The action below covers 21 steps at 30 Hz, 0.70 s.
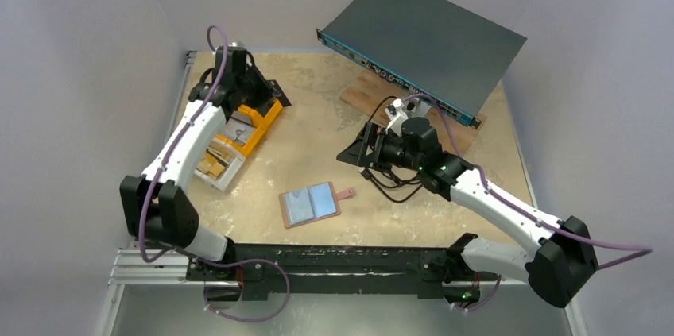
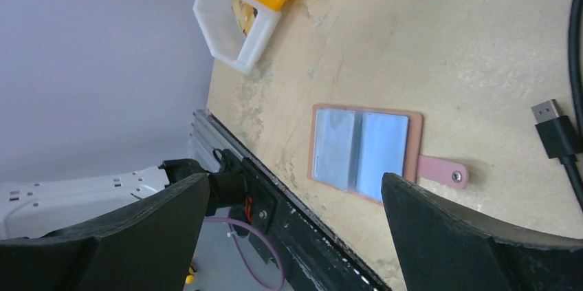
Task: Take the credit cards out of the card holder
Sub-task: Place the credit card in the storage box.
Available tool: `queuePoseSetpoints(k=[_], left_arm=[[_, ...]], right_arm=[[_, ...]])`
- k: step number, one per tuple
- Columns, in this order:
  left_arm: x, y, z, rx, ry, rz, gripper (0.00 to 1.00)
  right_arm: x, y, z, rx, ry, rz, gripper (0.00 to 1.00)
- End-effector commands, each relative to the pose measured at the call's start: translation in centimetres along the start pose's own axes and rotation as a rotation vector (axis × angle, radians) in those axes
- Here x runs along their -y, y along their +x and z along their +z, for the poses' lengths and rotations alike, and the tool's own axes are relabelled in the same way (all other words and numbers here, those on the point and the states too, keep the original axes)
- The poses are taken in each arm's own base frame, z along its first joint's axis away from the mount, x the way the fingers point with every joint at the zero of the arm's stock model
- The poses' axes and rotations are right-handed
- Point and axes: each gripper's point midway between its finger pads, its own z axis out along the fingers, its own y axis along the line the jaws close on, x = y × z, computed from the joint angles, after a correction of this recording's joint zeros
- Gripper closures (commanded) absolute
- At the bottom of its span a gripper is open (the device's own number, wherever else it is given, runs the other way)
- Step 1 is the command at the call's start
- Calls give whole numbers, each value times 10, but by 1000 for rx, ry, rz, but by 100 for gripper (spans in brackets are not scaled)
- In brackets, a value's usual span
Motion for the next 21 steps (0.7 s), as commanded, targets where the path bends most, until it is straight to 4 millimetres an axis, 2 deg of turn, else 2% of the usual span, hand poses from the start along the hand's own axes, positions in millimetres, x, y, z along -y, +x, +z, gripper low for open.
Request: queuePoseSetpoints(k=[1, 5, 9, 13, 18, 21], left_arm=[[-30, -56, 24, 125, -138, -12, 100], [-44, -81, 51, 143, -162, -35, 100], [-62, -97, 75, 146, -197, -45, 100], [-81, -105, 98, 129, -226, -65, 100], [-92, -109, 116, 96, -228, -75, 100], [-94, -107, 121, 77, -226, -77, 90]], right_arm=[[-7, -20, -22, 103, 30, -63, 1], [-5, -19, -33, 120, 43, -68, 1], [-3, -17, -39, 127, 49, -67, 1], [-3, -16, -41, 128, 51, -65, 1], [-3, -16, -42, 129, 51, -68, 1], [-2, -15, -40, 123, 54, -68, 1]])
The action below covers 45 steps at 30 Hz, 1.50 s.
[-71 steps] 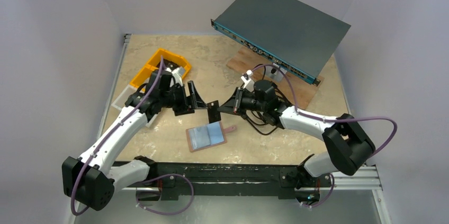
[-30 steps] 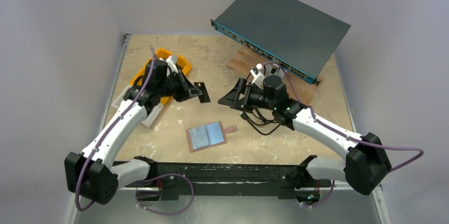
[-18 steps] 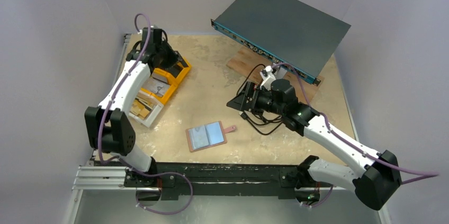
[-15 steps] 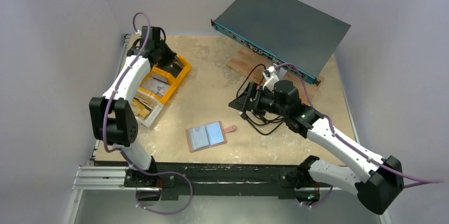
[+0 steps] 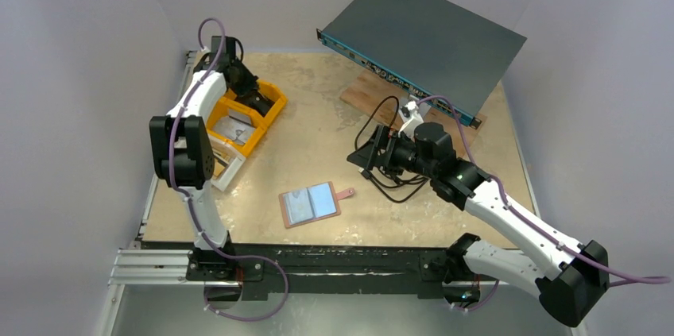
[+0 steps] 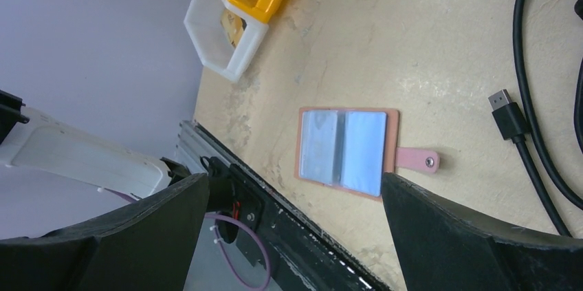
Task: Take the credit cards out of the card holder
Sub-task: Place the credit card in the storage box, then remove the credit card from the card holder.
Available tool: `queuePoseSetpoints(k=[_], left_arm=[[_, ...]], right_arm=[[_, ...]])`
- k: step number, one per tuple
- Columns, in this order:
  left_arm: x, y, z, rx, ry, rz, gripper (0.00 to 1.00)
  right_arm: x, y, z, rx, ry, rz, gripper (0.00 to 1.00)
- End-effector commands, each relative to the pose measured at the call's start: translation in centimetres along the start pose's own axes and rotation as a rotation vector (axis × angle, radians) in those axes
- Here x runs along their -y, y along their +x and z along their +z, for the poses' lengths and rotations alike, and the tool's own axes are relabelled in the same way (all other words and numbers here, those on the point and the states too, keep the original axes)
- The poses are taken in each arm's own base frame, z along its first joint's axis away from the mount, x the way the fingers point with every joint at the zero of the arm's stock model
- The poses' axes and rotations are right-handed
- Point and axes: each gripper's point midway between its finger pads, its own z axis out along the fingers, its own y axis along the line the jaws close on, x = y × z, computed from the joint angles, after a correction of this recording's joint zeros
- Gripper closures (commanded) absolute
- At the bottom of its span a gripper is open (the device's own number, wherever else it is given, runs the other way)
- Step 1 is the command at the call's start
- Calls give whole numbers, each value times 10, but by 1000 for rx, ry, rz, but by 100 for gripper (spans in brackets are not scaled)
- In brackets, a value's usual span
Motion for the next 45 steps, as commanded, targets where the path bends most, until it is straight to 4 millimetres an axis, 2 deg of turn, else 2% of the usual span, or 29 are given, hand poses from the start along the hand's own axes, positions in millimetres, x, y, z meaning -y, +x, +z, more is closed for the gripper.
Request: queuePoseSetpoints(k=[1, 4, 9, 13, 18, 21, 25, 30, 34, 40, 45], left_arm=[[17, -20, -5, 31, 58, 20, 86], [17, -19, -8, 26, 59, 29, 66], [20, -20, -25, 32, 69, 50, 50], [22, -16, -48, 36, 99, 59, 46], [26, 2, -85, 7, 154, 56, 46], [32, 26, -114, -12, 183, 85, 45], [24, 68, -150, -48, 191, 153, 44], [-13, 128, -177, -105, 132, 249, 44], [-46, 160, -190, -135, 111, 262, 44], [-94, 186, -194, -181, 2, 276, 44], [-122, 197, -188, -198, -95, 248, 43]], right_arm=[[1, -7, -2, 35, 5, -15, 1], [2, -5, 0, 27, 7, -15, 1], [9, -2, 6, 11, 30, -22, 1], [17, 1, 14, -2, 59, -40, 1], [22, 8, 26, -14, 90, -71, 1], [22, 17, 38, -23, 133, -116, 1], [13, 46, 58, -79, 161, -188, 1], [11, 78, 84, -134, 196, -252, 1], [7, 103, 106, -185, 226, -321, 7], [7, 137, 134, -261, 269, -388, 20], [6, 151, 152, -288, 313, -424, 29]])
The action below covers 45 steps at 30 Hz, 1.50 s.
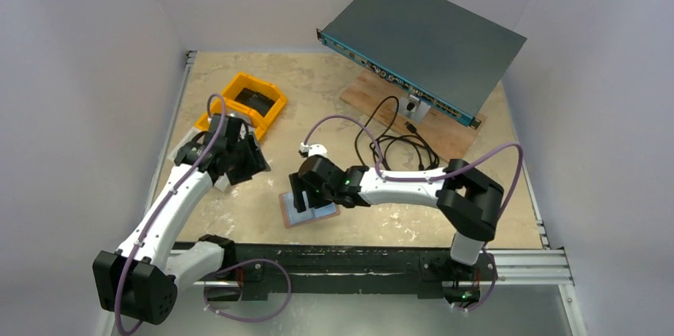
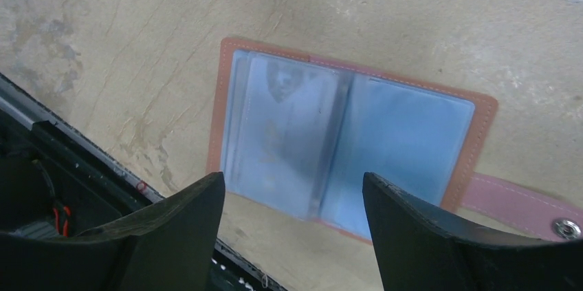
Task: Take the credit cards out of the card holder
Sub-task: Remove the credit card from the card holder.
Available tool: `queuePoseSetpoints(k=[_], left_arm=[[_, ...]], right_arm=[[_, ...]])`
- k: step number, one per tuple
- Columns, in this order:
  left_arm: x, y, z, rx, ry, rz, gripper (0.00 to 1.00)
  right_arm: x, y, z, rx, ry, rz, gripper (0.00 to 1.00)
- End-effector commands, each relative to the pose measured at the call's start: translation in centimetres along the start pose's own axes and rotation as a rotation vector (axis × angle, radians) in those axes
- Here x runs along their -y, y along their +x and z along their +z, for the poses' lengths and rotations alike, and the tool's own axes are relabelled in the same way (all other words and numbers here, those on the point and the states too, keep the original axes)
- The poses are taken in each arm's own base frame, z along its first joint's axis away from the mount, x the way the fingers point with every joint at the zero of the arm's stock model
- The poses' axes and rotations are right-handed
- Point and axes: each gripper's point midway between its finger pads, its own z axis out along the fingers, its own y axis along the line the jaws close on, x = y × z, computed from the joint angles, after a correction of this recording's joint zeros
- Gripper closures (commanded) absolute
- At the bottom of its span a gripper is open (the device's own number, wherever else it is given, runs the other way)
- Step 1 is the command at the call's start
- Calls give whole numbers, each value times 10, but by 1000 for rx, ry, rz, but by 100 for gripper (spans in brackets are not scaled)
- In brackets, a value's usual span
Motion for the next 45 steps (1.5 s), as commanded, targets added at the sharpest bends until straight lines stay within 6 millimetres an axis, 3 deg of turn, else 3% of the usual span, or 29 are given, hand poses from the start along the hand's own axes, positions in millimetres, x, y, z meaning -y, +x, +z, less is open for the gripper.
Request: queuePoseSetpoints(k=[1, 10, 20, 24, 29, 35, 41, 45], left_arm=[[-23, 12, 6, -9, -89, -20, 43], [-35, 27, 23, -72, -76, -69, 43], [-27, 36, 29, -116, -1, -65, 44], [-17, 43, 31, -148, 63, -51, 44], [-2, 53, 34, -206, 122, -6, 45], [20, 68, 39, -283, 197, 35, 55], [43, 92, 53, -367, 248, 68, 70], [44, 102, 71, -394, 213, 57, 81]], right_arm=[[-14, -17, 7, 40, 33, -31, 30], [-8, -2, 36, -37, 145, -71, 38], [9, 19, 50, -113, 224, -61, 45], [18, 34, 53, -155, 234, -56, 55], [29, 44, 52, -177, 225, -2, 77], [32, 43, 50, -182, 133, 98, 89], [32, 40, 45, -167, 33, 183, 90], [32, 32, 38, -143, -30, 225, 90]])
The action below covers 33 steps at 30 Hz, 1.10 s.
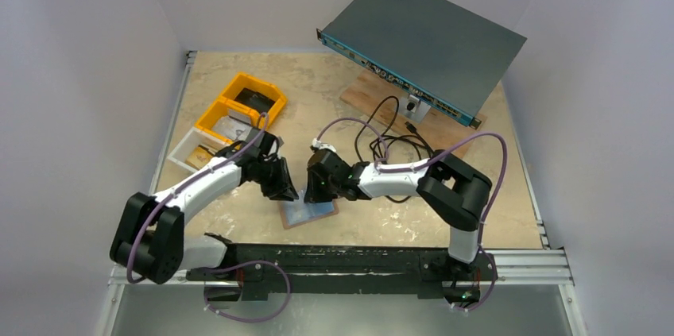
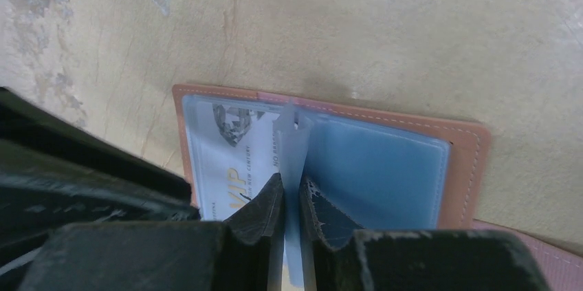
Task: Take the credit cards out of the card holder
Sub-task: Remove the credit card from the card holder.
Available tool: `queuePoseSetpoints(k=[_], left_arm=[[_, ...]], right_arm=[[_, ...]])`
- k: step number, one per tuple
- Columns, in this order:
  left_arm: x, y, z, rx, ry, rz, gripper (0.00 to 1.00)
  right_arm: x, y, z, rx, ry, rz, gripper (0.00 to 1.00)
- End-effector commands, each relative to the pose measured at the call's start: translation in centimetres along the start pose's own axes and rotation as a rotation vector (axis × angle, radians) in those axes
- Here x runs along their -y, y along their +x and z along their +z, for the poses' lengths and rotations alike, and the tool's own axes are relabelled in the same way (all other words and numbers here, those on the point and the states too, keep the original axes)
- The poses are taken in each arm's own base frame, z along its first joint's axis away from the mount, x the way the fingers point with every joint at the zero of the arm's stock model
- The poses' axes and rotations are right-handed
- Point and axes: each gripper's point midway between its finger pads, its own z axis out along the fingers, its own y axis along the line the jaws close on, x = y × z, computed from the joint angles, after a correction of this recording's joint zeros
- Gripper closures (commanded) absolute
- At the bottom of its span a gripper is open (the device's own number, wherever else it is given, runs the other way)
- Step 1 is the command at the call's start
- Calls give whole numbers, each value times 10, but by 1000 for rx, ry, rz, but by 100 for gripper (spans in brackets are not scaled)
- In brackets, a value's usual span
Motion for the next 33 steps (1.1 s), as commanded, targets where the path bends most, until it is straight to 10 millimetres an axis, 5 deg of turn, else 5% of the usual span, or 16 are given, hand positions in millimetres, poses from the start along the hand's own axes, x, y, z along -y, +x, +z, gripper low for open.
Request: queuePoseSetpoints(k=[1, 15, 33], left_arm=[[6, -3, 22, -7, 17, -21, 83], [-8, -6, 53, -35, -92, -10, 95], [33, -10, 31, 0, -79, 140, 96]], right_arm=[[21, 17, -8, -56, 3, 38, 89], [-9, -14, -42, 54, -175, 38, 63], [5, -39, -72, 162, -53, 40, 57]])
